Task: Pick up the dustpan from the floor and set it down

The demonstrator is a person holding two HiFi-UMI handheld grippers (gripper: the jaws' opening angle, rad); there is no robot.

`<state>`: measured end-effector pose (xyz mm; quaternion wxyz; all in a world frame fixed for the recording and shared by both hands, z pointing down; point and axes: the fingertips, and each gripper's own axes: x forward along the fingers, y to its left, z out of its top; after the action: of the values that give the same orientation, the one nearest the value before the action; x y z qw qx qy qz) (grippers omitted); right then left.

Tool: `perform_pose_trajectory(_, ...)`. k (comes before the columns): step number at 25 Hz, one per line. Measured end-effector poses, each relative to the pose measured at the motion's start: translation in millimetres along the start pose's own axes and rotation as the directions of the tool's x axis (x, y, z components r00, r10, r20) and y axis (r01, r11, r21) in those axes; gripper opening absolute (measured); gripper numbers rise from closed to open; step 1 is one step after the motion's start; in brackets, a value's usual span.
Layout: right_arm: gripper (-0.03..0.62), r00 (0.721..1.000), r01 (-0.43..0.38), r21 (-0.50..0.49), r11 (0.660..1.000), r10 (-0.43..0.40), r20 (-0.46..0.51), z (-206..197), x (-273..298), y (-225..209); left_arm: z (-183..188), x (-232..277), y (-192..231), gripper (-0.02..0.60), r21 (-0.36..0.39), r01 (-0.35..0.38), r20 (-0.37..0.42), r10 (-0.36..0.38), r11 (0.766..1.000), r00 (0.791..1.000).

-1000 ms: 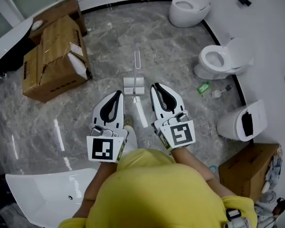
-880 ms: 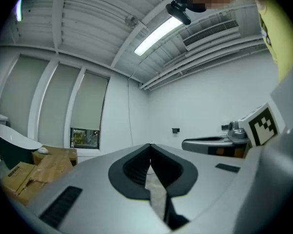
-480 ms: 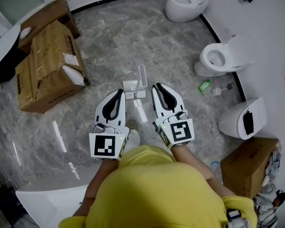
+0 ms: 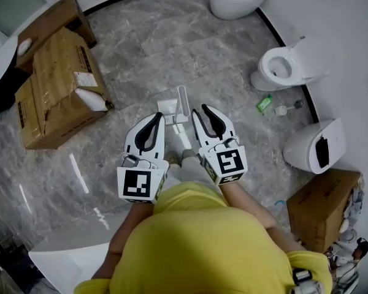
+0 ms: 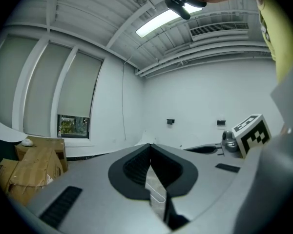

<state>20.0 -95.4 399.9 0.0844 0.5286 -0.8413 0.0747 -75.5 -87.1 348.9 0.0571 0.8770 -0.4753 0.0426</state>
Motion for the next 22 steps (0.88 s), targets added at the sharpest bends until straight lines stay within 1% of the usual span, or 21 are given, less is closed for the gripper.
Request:
perform_pose_trajectory(6, 0.14, 0.996, -0.036, 0.021, 0.999, 0.037, -0.083, -24.8, 18.9, -6.3, -4.5, 16.1, 2.3, 0.003, -0.003, 0.0, -0.026, 0.0, 1.0, 1.0)
perform_pose_trajectory(10, 0.158, 0.985, -0.058, 0.038, 0.998, 0.064, -0.161, -52.6, 33.9, -12.8, -15.3, 26.9, -0.2, 0.003, -0.013, 0.008, -0.063, -0.009, 1.0, 0.998)
perform_pose_trajectory(15, 0.192, 0.952, -0.075, 0.061, 0.995, 0.089, -0.293, -95.0, 52.9, -19.0, -26.7, 40.2, 1.5, 0.003, -0.004, 0.003, -0.104, -0.003, 1.0, 0.995)
perform_pose_trajectory(20, 0.224, 0.914, -0.054, 0.098, 0.994, 0.089, -0.397, -132.1, 74.3, -19.8, -34.9, 49.8, 6.1, 0.003, 0.001, -0.007, -0.134, 0.007, 1.0, 0.991)
perform_pose_trajectory(22, 0.25, 0.894, -0.041, 0.122, 0.992, 0.091, -0.439, -146.8, 83.0, -19.6, -36.1, 53.9, 7.9, 0.003, 0.004, -0.006, -0.139, 0.007, 1.0, 0.99)
